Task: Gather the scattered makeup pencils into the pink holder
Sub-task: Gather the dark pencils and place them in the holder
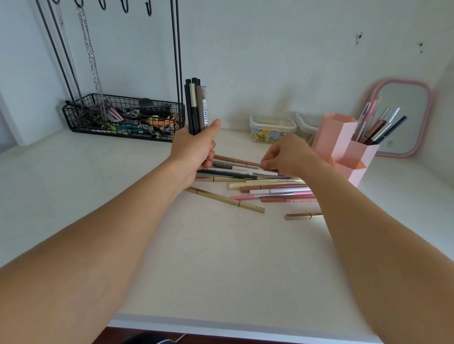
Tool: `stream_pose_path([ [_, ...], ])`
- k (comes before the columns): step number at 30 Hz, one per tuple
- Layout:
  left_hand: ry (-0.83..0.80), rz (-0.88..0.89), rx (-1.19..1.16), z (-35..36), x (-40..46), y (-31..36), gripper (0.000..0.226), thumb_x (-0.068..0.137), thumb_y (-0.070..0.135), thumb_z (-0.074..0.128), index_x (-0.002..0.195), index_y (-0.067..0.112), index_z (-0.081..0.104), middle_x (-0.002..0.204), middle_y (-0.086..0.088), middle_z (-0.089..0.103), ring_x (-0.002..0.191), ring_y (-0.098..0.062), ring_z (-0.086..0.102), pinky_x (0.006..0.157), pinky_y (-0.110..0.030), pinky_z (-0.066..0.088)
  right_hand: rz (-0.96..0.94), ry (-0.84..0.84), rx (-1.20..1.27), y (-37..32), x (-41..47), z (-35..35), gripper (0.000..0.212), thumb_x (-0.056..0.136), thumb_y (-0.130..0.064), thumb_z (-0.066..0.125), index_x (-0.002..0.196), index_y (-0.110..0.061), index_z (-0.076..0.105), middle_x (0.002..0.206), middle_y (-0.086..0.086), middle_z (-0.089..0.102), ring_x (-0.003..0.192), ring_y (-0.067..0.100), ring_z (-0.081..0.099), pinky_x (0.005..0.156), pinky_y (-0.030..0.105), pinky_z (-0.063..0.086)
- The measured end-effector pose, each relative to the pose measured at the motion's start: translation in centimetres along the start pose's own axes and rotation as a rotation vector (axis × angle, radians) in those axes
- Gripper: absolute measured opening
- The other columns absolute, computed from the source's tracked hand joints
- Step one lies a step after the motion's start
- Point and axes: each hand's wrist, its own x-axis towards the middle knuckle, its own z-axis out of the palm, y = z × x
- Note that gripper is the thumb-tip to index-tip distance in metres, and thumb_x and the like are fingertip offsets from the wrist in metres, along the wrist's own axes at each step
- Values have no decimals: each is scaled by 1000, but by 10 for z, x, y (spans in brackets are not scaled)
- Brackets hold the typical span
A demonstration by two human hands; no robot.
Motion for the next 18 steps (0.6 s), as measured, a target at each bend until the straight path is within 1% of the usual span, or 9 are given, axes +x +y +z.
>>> stream_pose_path([
  [3, -18, 3, -14, 0, 0, 2, 24, 93, 40, 69, 90, 21, 56, 61, 4, 47, 50, -11, 45, 42, -21, 39, -1, -21, -38, 0, 0, -1, 16, 88, -18, 74, 99, -7, 79, 97, 6, 76, 76, 14, 63, 80, 27, 54],
  [5, -29, 0, -42, 0, -1, 2, 24, 93, 40, 69, 87, 22, 54, 60, 5, 47, 50, -10, 47, 45, -23, 43, -1, -56, -73, -1, 0, 1, 19, 91, -18, 70, 102, -4, 77, 101, 7, 75, 82, 16, 63, 79, 28, 52],
  [6, -39, -4, -69, 0, -1, 2, 24, 94, 39, 69, 87, 21, 54, 59, 5, 47, 51, -10, 47, 48, -24, 46, 2, -76, -82, -2, 0, 1, 21, 93, -19, 68, 103, -3, 76, 101, 7, 75, 82, 16, 63, 77, 28, 51],
  [8, -58, -14, -115, 0, -1, 2, 22, 94, 37, 69, 90, 21, 55, 58, 5, 48, 52, -10, 48, 55, -27, 52, 17, -91, -46, -3, 0, 1, 22, 96, -18, 64, 105, -2, 75, 91, 3, 71, 73, 12, 58, 75, 27, 49],
  [10, -66, -22, -129, 1, -1, 2, 21, 94, 37, 70, 92, 21, 56, 57, 5, 48, 52, -10, 47, 58, -28, 52, 59, -64, 171, -7, -2, -5, 19, 97, -15, 61, 105, -2, 72, 82, 2, 63, 69, 9, 52, 75, 27, 48],
  [12, -69, -40, -140, 2, -2, 3, 22, 93, 38, 70, 92, 20, 57, 56, 6, 48, 51, -10, 46, 54, -26, 49, 93, -87, 589, -15, -8, -11, 16, 98, -11, 60, 101, 2, 69, 84, 7, 59, 69, 11, 53, 69, 23, 50],
  [14, -69, -66, -165, 4, -5, 6, 25, 92, 40, 71, 94, 18, 59, 55, 6, 47, 50, -10, 45, 50, -24, 45, 74, -171, 936, -27, -16, -13, 13, 98, -8, 58, 97, 3, 66, 82, 8, 58, 69, 11, 54, 62, 18, 51],
  [16, -69, -78, -196, 5, -8, 9, 29, 89, 43, 73, 94, 16, 65, 54, 6, 43, 48, -10, 42, 49, -23, 43, 27, -264, 1100, -39, -22, -8, 12, 99, -5, 57, 94, 1, 66, 78, 6, 60, 69, 12, 57, 63, 17, 53],
  [18, -86, -57, -223, 7, -11, 11, 34, 86, 44, 76, 96, 14, 66, 53, 6, 41, 48, -11, 40, 50, -24, 43, -22, -349, 1165, -49, -28, -1, 14, 99, -5, 56, 92, 0, 68, 78, 6, 63, 71, 12, 62, 67, 18, 56],
])
